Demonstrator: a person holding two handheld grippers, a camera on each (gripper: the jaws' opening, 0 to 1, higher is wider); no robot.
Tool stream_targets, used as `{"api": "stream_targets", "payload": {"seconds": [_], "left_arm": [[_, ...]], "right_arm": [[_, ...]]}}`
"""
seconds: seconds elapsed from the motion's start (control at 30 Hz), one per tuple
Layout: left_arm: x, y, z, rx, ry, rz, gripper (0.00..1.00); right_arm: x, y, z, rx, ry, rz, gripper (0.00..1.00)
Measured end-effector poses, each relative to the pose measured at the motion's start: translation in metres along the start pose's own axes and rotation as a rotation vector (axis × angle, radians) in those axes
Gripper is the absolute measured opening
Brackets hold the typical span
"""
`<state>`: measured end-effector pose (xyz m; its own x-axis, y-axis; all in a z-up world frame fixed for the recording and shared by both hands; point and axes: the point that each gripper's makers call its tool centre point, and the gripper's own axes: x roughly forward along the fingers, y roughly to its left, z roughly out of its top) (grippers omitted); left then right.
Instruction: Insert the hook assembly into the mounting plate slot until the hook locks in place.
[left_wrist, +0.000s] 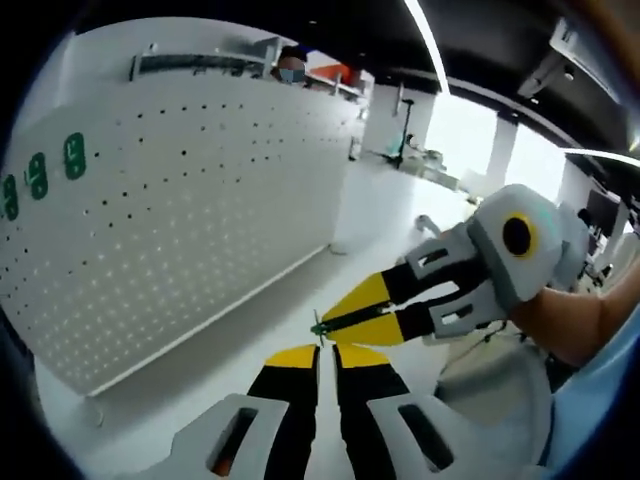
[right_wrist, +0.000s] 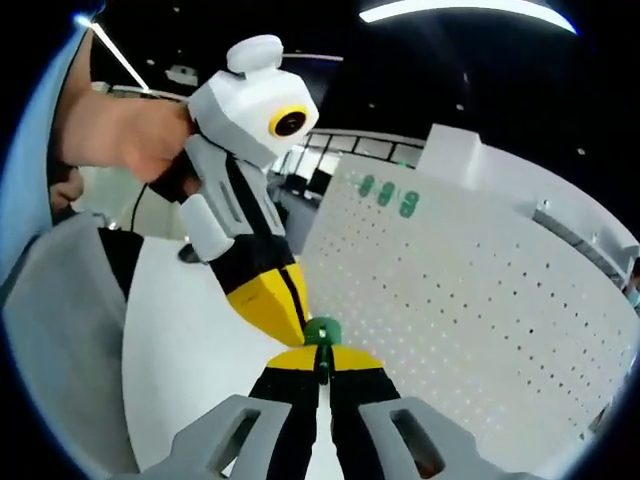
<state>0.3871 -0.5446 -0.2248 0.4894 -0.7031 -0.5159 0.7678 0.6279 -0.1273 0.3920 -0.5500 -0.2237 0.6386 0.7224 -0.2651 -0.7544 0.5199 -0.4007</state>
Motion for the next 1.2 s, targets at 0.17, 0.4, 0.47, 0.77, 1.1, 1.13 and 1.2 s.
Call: {"api": "stream_targets", "payload": {"seconds": [0.17, 0.4, 0.47, 0.77, 1.1, 1.13, 1.2], "left_arm": [[-0.003, -0.001, 0.003, 0.052, -0.031, 0.004, 0.14], [-0.005, -0.001, 0.005, 0.07, -0.066, 0.013, 0.23], [-0.006, -0.001, 0.006, 0.073, -0.076, 0.013, 0.28], [-0.008, -0.003, 0.007, 0.078, -0.095, 0.012, 0.5], [-0.013, -0.003, 0.011, 0.066, -0.143, 0.012, 0.7], [-0.013, -0.003, 0.011, 0.065, -0.144, 0.011, 0.72], [-0.015, -0.002, 0.014, 0.062, -0.171, 0.018, 0.77]], "right_arm": [[0.001, -0.002, 0.0, 0.003, 0.003, -0.006, 0.0], [0.001, -0.006, 0.002, 0.003, 0.005, -0.019, 0.0], [0.0, -0.007, 0.003, 0.006, 0.003, -0.022, 0.0], [-0.001, -0.01, 0.005, 0.009, 0.006, -0.038, 0.0], [-0.001, -0.013, 0.008, 0.012, 0.008, -0.047, 0.0], [-0.001, -0.013, 0.008, 0.013, 0.008, -0.048, 0.0], [-0.001, -0.014, 0.008, 0.013, 0.008, -0.05, 0.0]]}}
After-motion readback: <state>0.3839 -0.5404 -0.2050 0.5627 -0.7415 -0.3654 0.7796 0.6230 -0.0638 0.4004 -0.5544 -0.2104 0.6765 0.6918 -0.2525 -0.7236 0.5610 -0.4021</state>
